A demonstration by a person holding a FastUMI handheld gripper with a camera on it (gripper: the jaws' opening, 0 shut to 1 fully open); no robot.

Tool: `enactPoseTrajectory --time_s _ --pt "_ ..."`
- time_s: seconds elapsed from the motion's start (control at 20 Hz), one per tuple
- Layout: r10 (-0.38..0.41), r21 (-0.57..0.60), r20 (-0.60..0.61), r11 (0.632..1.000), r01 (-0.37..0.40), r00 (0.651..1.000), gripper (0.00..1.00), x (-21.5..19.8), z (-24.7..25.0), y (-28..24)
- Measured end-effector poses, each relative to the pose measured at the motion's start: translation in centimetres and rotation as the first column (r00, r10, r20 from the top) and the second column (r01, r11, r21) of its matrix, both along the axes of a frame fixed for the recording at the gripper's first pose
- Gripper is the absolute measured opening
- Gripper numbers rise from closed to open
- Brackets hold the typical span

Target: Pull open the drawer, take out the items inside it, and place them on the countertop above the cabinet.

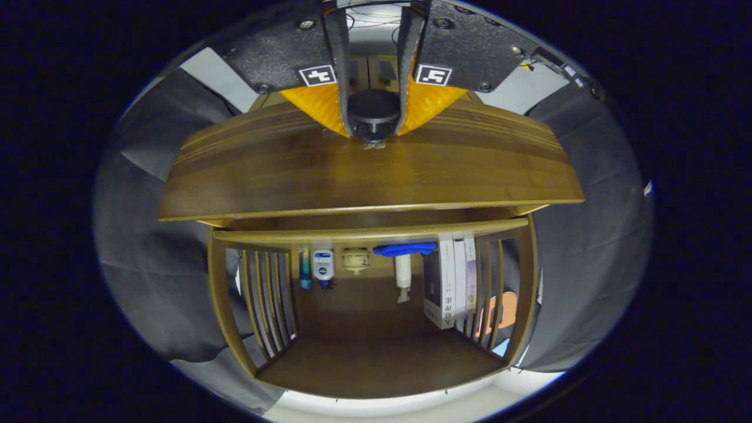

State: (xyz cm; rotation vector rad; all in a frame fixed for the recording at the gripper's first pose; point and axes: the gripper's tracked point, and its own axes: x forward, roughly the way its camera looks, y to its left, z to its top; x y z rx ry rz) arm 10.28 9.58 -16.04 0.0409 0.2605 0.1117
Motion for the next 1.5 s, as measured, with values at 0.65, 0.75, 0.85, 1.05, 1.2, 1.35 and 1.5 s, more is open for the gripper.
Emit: enactPoseTrajectory --time_s 0.65,0.75,0.85,1.05,1.2,1.35,1.5 --pt "0.004 0.026 -0.041 1.0 -0.003 0.999 0.36 -3.4 -1.1 -0.2" --pt "0.006 0.014 -0.044 1.0 -0.005 0.999 0.36 -3.4 -1.0 -0.2" --pt "0.011 0.011 -0.043 1.0 -0.01 0.999 0.36 -3.4 -1.0 -0.3" --pt "0.016 0.005 -0.036 1.0 -0.016 0.999 0.36 -3.4 -1.2 -0.4" --pt "0.027 0.018 -0.041 1.0 -0.026 0.999 0.36 -3.6 -1.2 -0.1" --pt "0.039 0.025 -0.008 0.999 -0.039 0.999 0.45 -3.7 -0.8 -0.6" --pt "0.016 0.012 0.031 1.0 -0.017 0.999 0.67 -4.2 0.8 -2.5"
